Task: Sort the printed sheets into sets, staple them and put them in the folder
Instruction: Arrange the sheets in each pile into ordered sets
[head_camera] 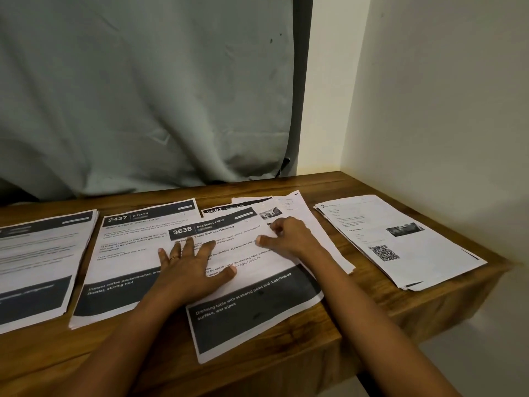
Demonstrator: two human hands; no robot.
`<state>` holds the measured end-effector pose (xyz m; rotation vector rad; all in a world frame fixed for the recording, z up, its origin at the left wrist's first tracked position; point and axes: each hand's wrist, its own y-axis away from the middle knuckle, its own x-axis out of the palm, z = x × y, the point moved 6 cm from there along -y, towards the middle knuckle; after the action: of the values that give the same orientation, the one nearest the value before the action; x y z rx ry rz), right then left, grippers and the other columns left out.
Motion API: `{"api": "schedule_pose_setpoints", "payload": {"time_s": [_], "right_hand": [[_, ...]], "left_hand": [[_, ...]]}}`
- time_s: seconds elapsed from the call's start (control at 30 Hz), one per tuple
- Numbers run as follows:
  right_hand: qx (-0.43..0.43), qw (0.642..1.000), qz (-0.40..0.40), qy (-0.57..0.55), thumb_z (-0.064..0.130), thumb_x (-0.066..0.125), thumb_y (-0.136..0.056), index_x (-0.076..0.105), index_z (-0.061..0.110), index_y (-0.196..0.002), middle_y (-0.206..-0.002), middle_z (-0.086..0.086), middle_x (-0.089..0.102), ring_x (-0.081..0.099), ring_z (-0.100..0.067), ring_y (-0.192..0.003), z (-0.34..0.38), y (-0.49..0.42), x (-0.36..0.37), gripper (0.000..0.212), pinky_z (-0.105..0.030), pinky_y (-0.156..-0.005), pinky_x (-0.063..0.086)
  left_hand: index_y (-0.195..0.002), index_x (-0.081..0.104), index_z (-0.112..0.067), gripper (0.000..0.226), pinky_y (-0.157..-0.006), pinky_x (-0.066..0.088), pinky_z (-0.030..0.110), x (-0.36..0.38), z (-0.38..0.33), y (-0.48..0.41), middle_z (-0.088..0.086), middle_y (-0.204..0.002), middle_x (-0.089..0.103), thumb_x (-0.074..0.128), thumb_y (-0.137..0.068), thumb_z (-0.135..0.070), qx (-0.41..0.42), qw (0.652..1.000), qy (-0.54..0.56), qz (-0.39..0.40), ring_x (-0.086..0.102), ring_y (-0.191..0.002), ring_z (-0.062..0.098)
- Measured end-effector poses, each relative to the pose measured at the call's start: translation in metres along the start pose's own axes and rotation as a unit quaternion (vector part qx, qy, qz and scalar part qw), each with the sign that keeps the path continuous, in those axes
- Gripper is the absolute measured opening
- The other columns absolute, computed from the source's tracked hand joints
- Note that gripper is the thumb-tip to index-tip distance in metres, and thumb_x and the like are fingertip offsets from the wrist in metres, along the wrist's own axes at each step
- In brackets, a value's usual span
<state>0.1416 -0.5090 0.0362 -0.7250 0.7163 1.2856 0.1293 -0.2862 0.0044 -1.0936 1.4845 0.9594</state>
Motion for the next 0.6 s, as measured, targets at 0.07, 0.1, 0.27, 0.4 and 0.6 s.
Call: {"api": "schedule_pose_setpoints", "payload": {"time_s": [0.07, 0.1, 0.27, 0.4, 0.6], "right_hand": [[-0.001, 1.000, 0.006, 0.009, 0.047, 0.073, -0.077, 0.056, 0.014, -0.125, -0.126, -0.005, 0.059, 0.055, -0.021, -0.111, 0.001, -0.002, 0.002, 0.061, -0.039, -0.098, 0.047], [0.003, 1.000, 0.010, 0.001, 0.043, 0.075, -0.077, 0.055, 0.014, -0.126, -0.127, -0.005, 0.058, 0.055, -0.021, -0.111, 0.000, -0.003, 0.003, 0.060, -0.037, -0.097, 0.047], [0.016, 0.999, 0.016, -0.049, 0.022, 0.076, -0.079, 0.057, 0.011, -0.120, -0.112, -0.003, 0.060, 0.055, -0.021, -0.103, -0.003, -0.006, -0.001, 0.046, -0.020, -0.075, 0.041], [0.030, 0.998, -0.030, -0.043, 0.018, 0.072, -0.083, 0.062, 0.006, -0.114, -0.104, -0.007, 0.063, 0.055, -0.016, -0.090, -0.011, -0.008, -0.018, 0.034, -0.023, -0.072, 0.040], [0.049, 0.997, -0.057, 0.015, 0.030, 0.073, -0.082, 0.057, 0.009, -0.126, -0.125, -0.008, 0.060, 0.055, -0.024, -0.112, -0.025, -0.009, -0.028, 0.052, -0.031, -0.088, 0.046]], "left_hand": [[-0.151, 0.002, -0.040, 0.140, -0.114, -0.010, 0.055, 0.001, -0.001, 0.000, 0.011, -0.161, -0.004, -0.013, -0.028, -0.102, 0.006, 1.000, 0.006, 0.001, -0.005, -0.146, 0.037], [-0.151, 0.002, -0.039, 0.135, -0.114, -0.010, 0.054, 0.000, -0.002, 0.001, 0.012, -0.161, -0.004, -0.009, -0.033, -0.103, 0.008, 1.000, 0.010, 0.000, -0.005, -0.147, 0.036], [-0.152, 0.006, -0.038, 0.099, -0.117, -0.003, 0.052, -0.003, -0.009, 0.000, 0.009, -0.161, -0.007, 0.021, -0.068, -0.090, 0.034, 0.998, 0.050, -0.015, -0.006, -0.147, 0.032], [-0.151, 0.010, -0.039, 0.091, -0.117, 0.013, 0.051, -0.008, -0.012, 0.002, 0.001, -0.161, -0.011, 0.033, -0.073, -0.080, 0.059, 0.991, 0.115, -0.019, -0.007, -0.147, 0.028], [-0.150, 0.009, -0.040, 0.103, -0.118, 0.006, 0.045, -0.005, -0.014, 0.002, 0.002, -0.162, -0.005, 0.015, -0.063, -0.095, 0.086, 0.995, 0.055, -0.020, -0.004, -0.148, 0.026]]}}
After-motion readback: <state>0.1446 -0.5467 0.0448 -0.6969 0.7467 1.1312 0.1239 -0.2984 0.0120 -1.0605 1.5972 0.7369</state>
